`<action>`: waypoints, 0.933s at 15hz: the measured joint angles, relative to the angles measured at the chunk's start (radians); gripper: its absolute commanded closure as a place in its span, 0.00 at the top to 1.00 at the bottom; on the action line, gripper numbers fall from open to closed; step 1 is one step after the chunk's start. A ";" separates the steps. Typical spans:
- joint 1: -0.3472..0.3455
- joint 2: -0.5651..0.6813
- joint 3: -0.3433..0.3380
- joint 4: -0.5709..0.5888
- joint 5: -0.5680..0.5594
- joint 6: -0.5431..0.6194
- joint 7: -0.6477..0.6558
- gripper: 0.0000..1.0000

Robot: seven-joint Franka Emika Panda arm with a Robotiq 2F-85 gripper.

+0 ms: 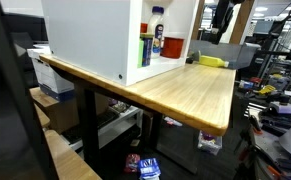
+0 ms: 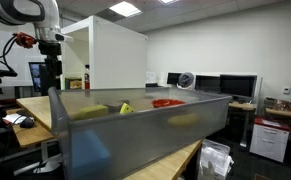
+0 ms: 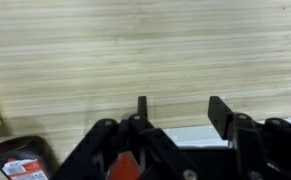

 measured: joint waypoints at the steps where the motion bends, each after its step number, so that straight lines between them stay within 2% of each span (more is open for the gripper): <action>1: 0.000 -0.007 -0.002 -0.008 -0.004 0.014 -0.024 0.97; 7: 0.000 -0.026 -0.027 -0.033 -0.034 0.054 -0.134 1.00; 14: 0.010 -0.081 -0.060 -0.027 -0.039 0.021 -0.192 1.00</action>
